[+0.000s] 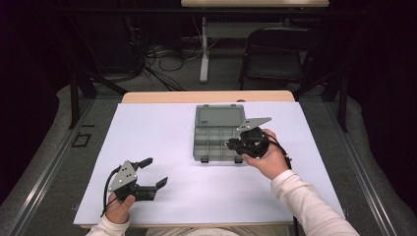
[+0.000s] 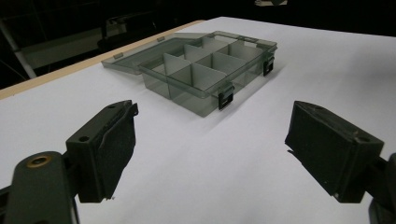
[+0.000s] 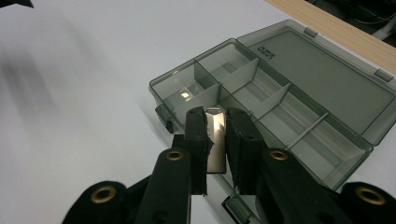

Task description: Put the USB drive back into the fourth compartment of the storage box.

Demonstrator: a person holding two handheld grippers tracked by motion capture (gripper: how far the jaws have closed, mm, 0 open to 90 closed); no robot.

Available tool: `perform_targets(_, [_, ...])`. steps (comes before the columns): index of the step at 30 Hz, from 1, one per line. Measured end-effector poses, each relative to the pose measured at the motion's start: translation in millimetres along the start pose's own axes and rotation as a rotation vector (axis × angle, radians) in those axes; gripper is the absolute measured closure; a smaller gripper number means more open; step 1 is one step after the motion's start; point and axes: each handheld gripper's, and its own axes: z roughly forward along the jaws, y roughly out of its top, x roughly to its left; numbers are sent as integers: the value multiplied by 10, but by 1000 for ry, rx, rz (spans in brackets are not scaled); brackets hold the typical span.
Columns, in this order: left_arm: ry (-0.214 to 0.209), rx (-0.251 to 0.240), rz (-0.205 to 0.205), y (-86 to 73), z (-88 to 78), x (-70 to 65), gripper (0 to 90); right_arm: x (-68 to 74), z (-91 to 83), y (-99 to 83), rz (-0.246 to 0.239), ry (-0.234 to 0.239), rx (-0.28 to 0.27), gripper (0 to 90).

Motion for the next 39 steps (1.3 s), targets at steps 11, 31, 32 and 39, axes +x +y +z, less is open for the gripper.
perform_targets(11, [-3,0,3,0,0,0,158,-149,84,83,7,-35,31,794])
perform_targets(31, [-2,3,3,-1,5,-5,158,-305,252,187,2,-82,82,795])
perform_targets(32, [-2,3,3,-1,5,-5,158,-310,259,193,-1,-85,86,794])
perform_targets(39, [-3,2,3,-1,5,-4,158,-368,331,241,-13,-111,105,794])
